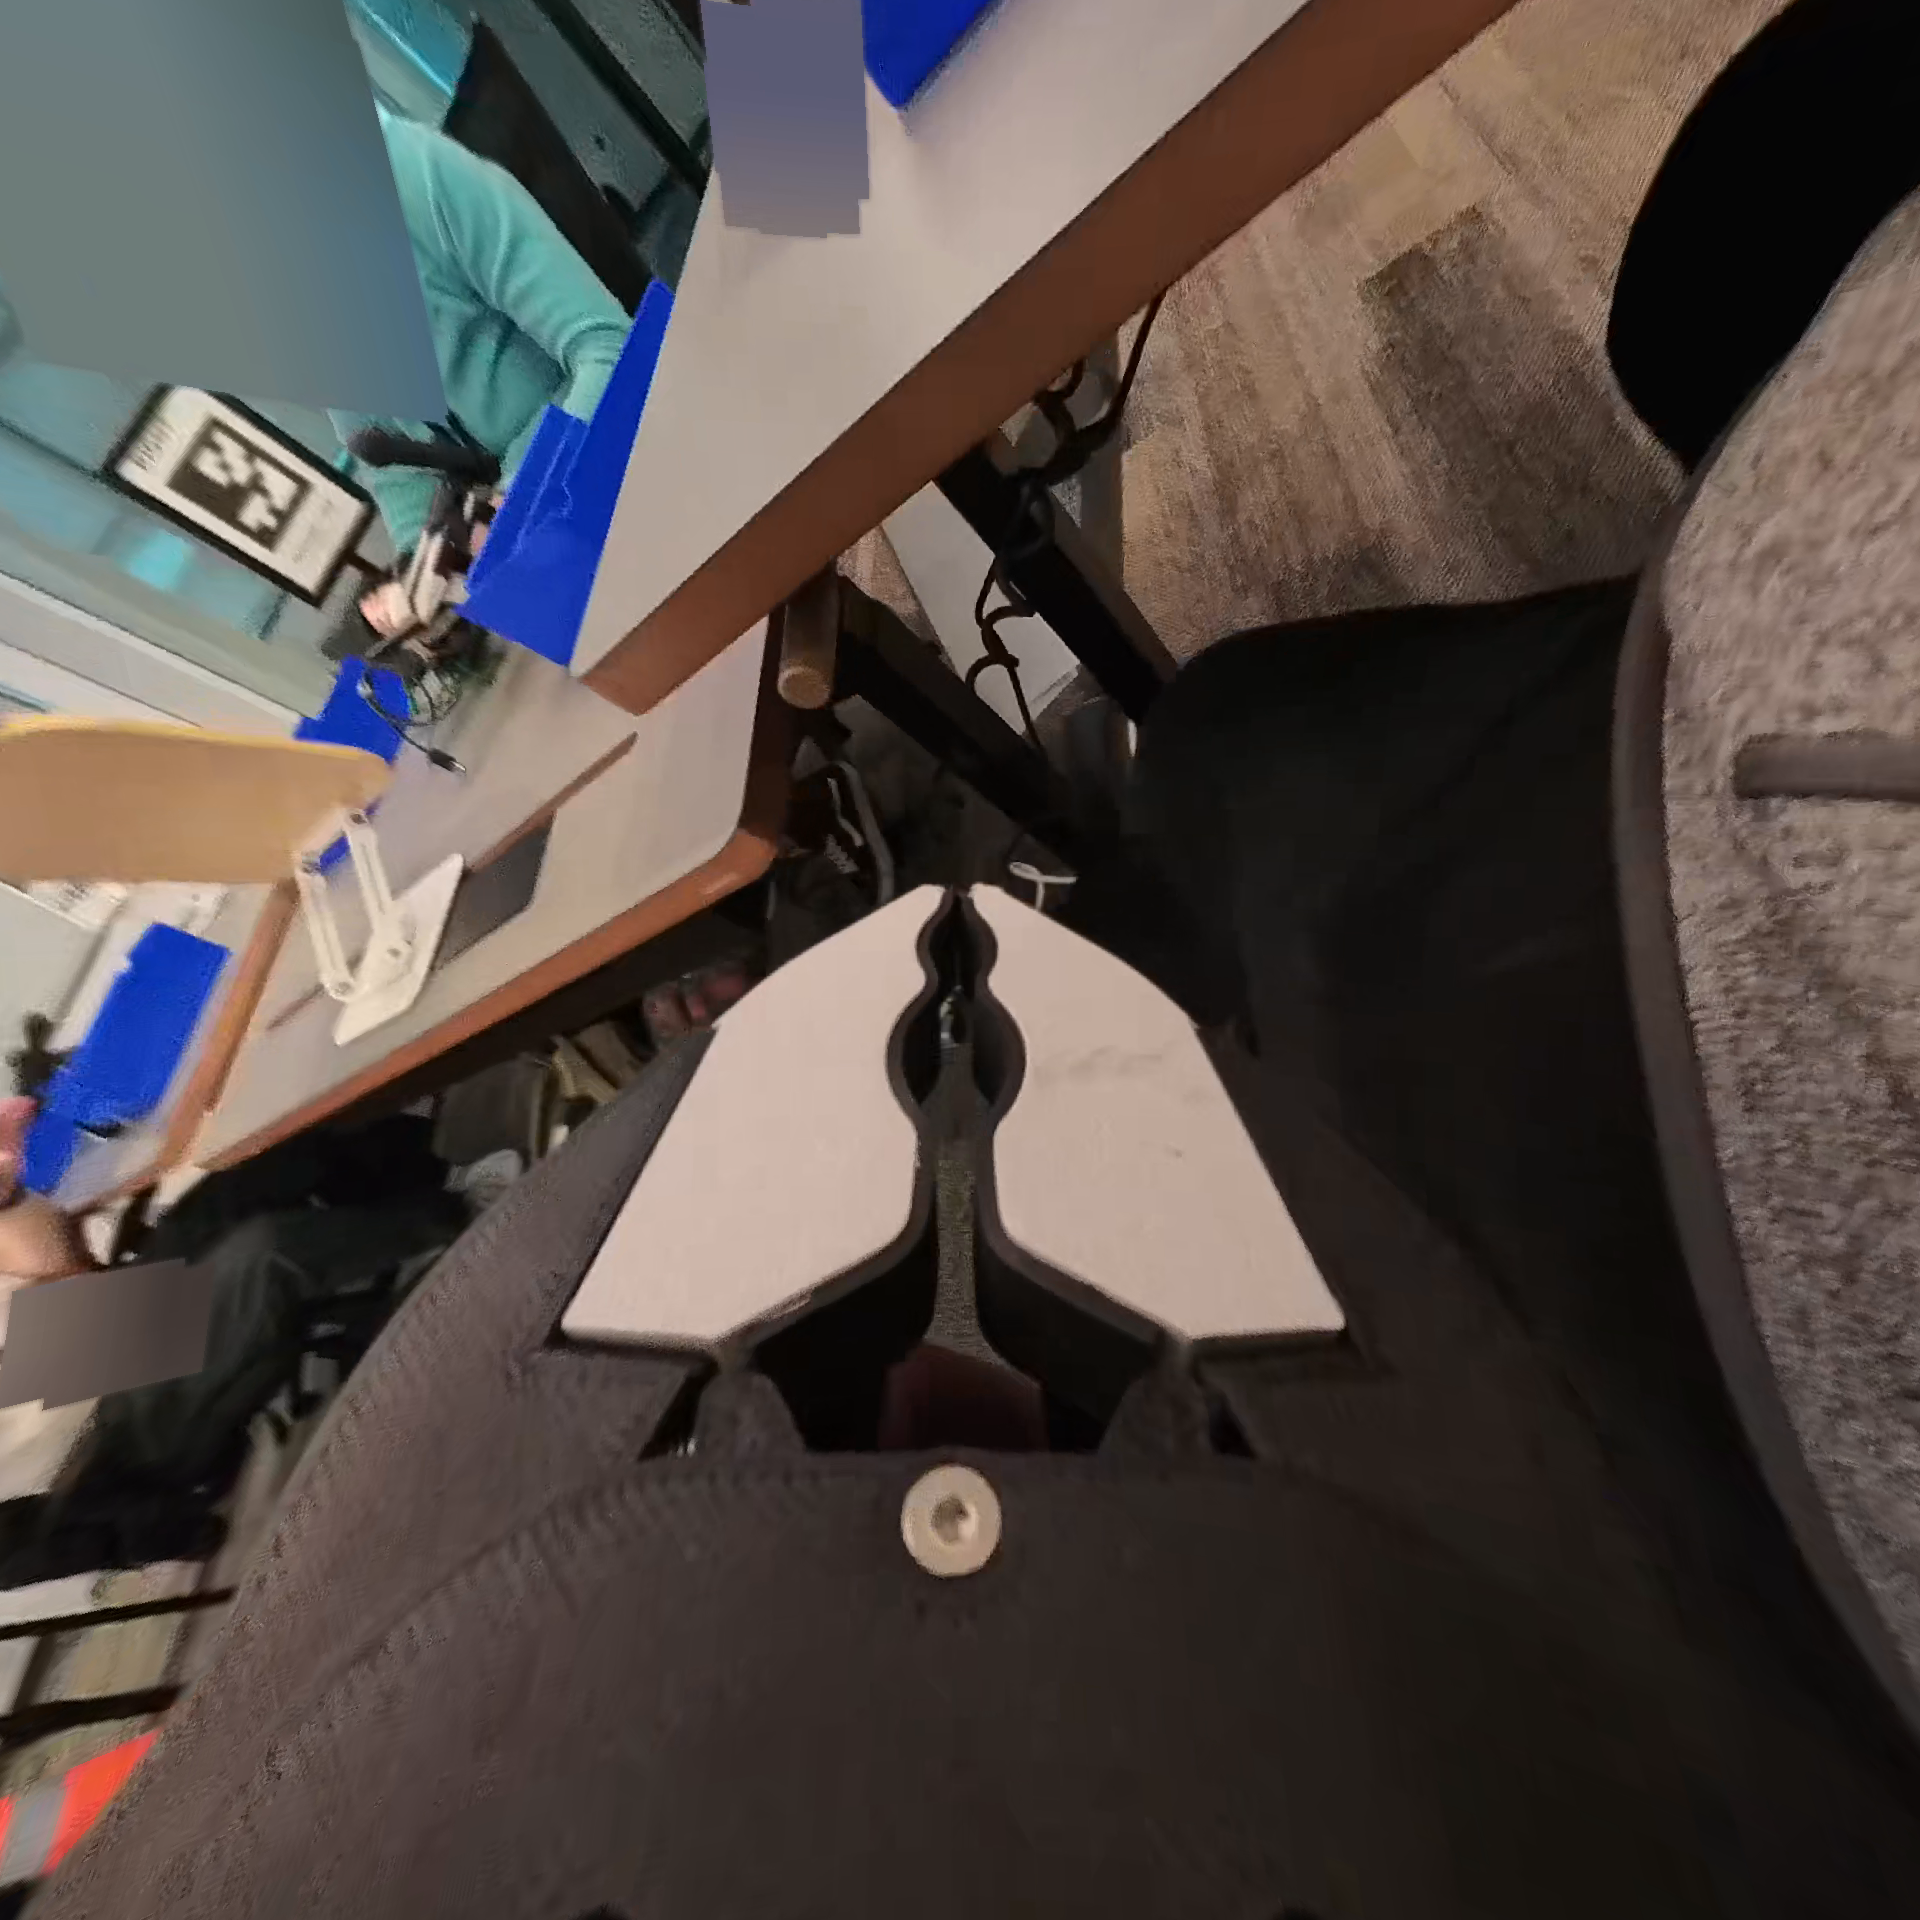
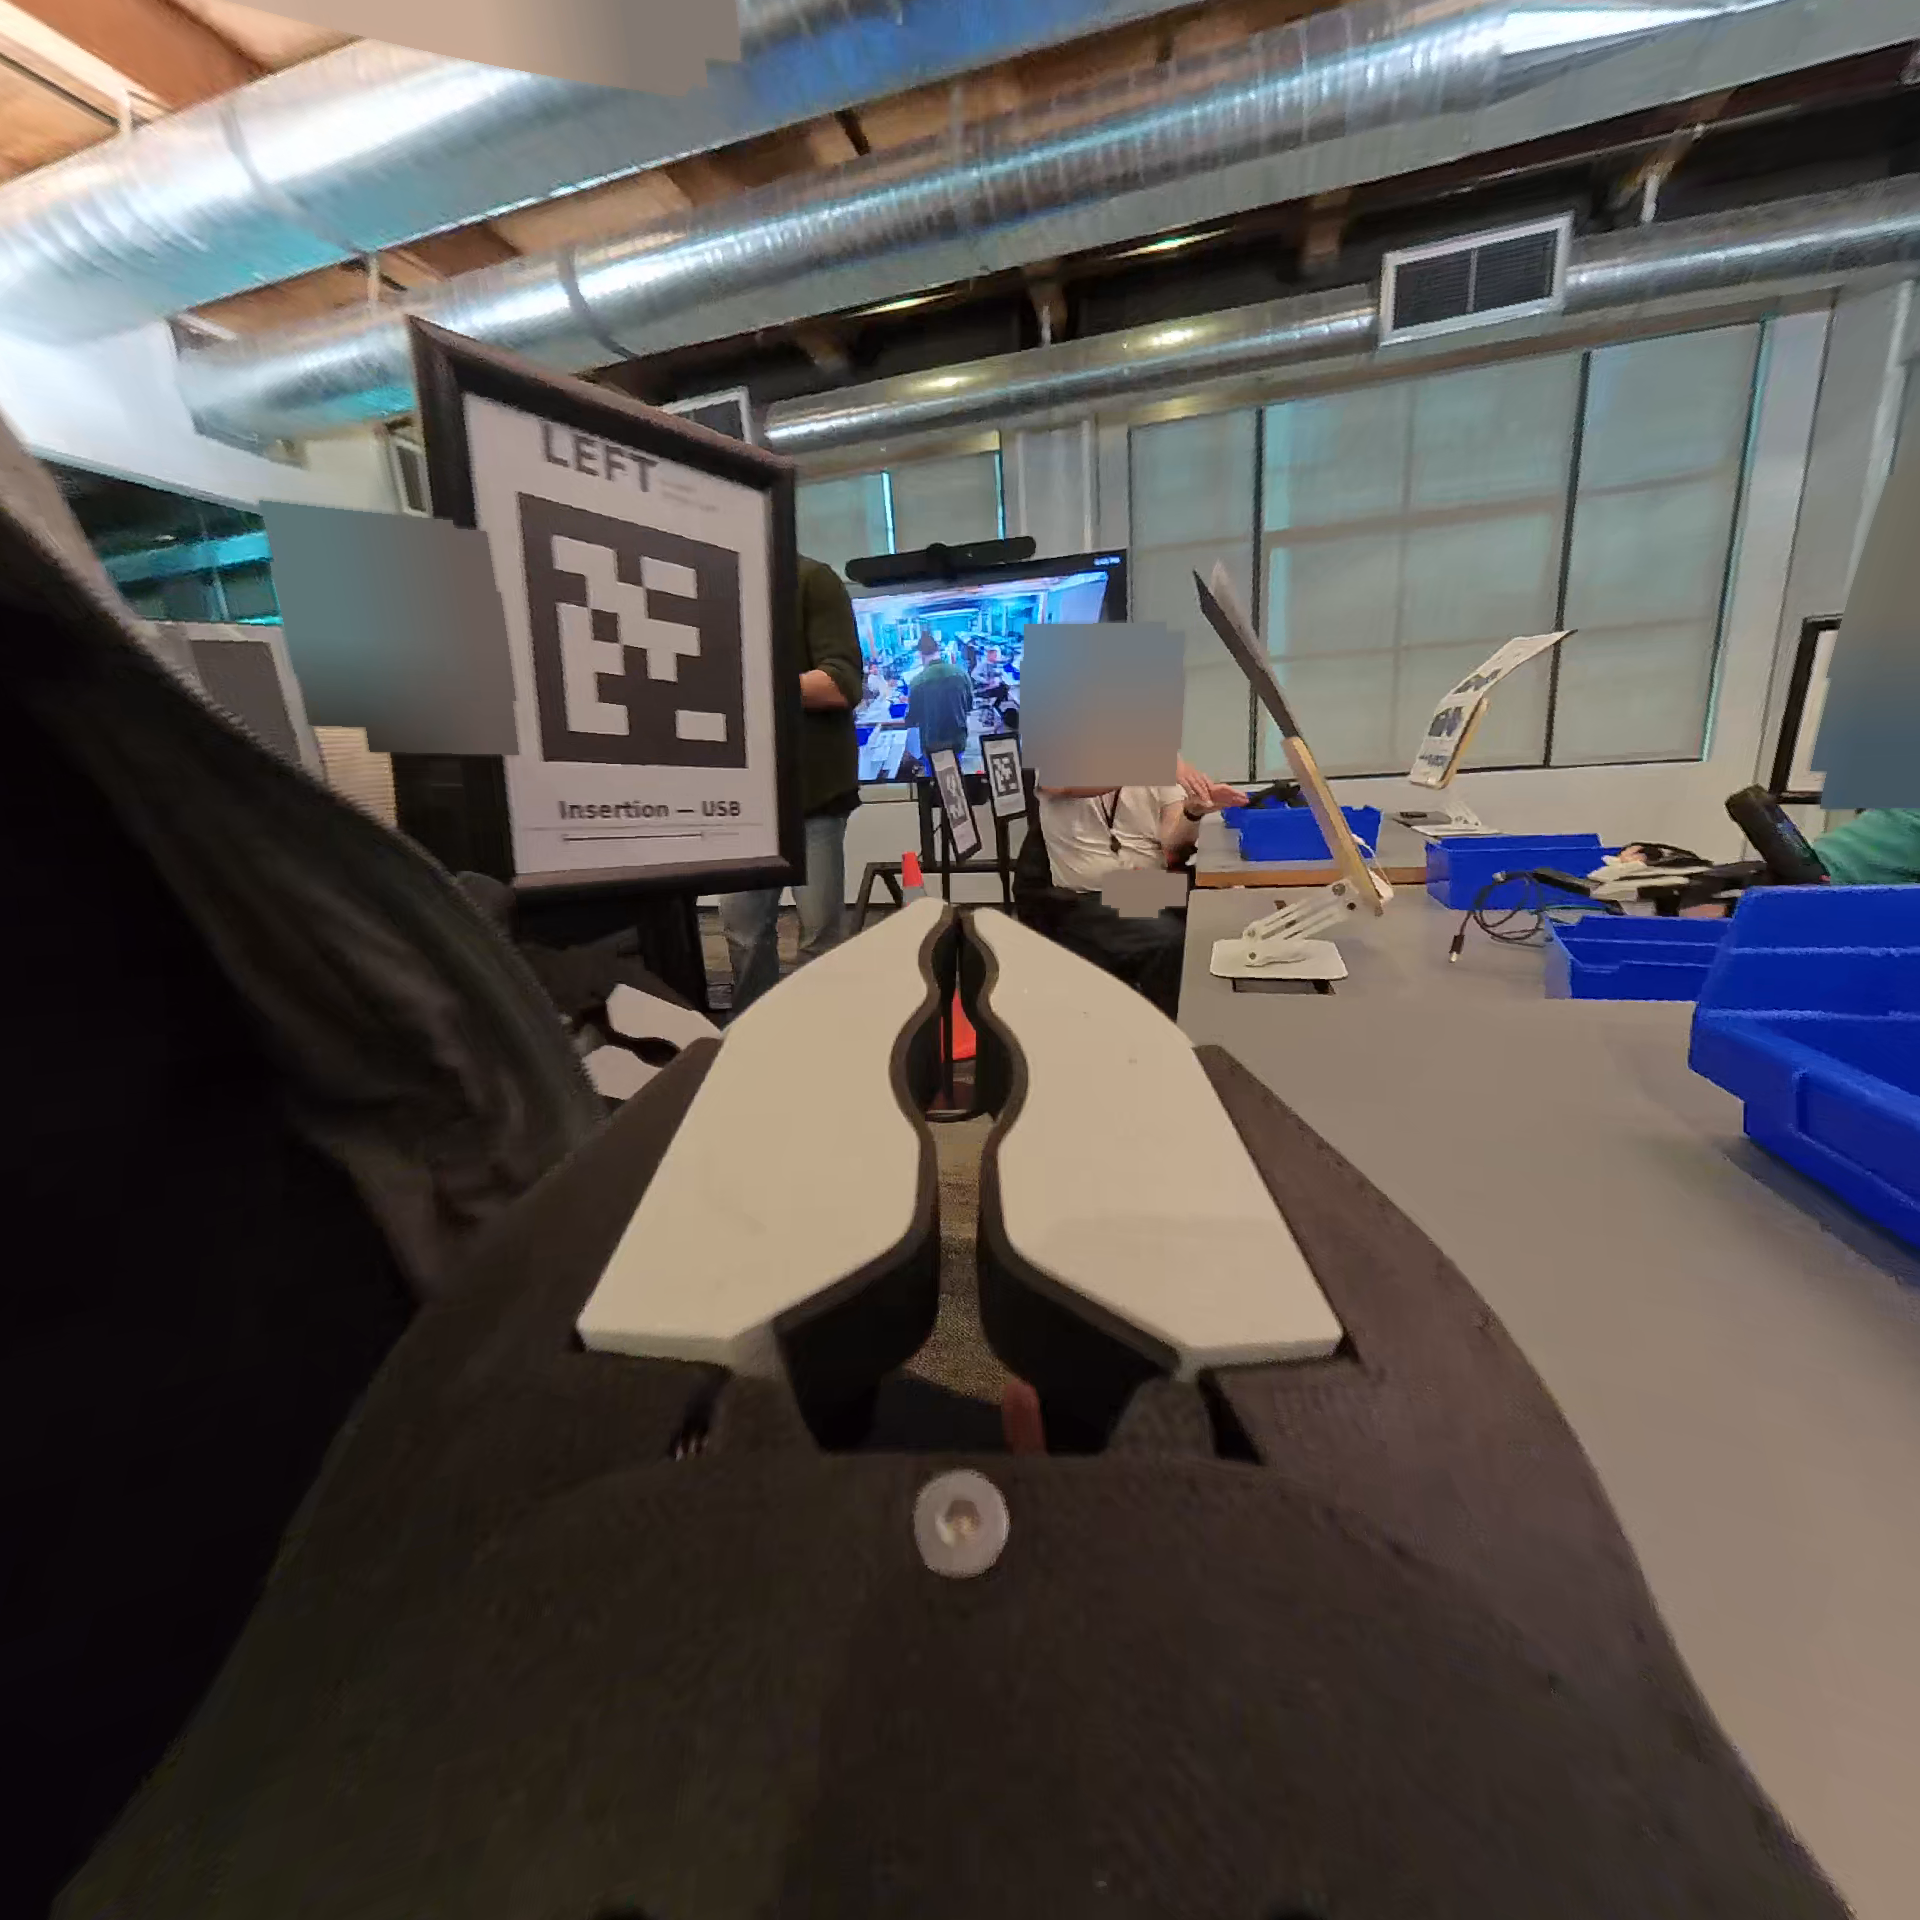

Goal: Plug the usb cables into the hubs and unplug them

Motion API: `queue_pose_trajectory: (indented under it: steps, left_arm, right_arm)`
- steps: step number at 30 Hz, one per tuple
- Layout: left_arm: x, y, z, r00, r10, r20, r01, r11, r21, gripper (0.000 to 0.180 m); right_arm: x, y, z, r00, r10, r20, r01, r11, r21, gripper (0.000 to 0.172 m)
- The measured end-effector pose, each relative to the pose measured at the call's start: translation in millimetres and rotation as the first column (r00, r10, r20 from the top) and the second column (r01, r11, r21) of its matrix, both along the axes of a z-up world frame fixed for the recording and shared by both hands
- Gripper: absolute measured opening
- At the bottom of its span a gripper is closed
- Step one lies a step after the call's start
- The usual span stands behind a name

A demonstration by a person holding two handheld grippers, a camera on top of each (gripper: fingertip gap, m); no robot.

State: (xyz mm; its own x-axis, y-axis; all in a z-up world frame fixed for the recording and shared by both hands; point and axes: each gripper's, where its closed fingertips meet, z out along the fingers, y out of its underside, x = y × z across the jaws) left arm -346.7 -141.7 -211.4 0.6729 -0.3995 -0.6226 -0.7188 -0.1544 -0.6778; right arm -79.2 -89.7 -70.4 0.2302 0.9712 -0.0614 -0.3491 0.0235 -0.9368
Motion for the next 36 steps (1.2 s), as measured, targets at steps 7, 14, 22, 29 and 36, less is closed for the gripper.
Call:
queue_pose_trajectory:
  steps: [7, 14, 22, 29, 36]
  left_arm:
    - [-2.6, 25.5, -25.0, 0.998, 0.045, -0.051, -0.049, 0.995, -0.084, 0.000]
    - [-22.0, 25.9, -55.6, 0.975, 0.087, -0.203, -0.125, 0.975, -0.183, 0.000]
    - [-43.6, 8.1, -76.6, 0.957, 0.120, -0.264, -0.192, 0.943, -0.270, 0.000]
    - [-27.5, 5.5, -39.2, 0.985, 0.127, -0.118, -0.143, 0.981, -0.133, 0.000]
    - [-11.9, 0.7, -15.3, 0.998, 0.057, 0.034, -0.054, 0.997, -0.063, 0.000]
  right_arm:
    - [38.2, -21.3, 0.4, 0.998, -0.055, -0.014, 0.056, 0.997, 0.050, 0.000]
    - [59.8, -36.9, 10.3, 0.996, -0.088, -0.022, 0.090, 0.986, 0.143, 0.000]
    - [53.5, -33.9, 20.1, 0.997, -0.073, -0.030, 0.077, 0.985, 0.154, 0.000]
    - [56.6, -37.4, 19.9, 0.989, -0.144, -0.011, 0.144, 0.978, 0.153, 0.000]
    - [39.1, -17.4, 1.4, 0.977, -0.189, 0.093, 0.181, 0.979, 0.094, 0.000]
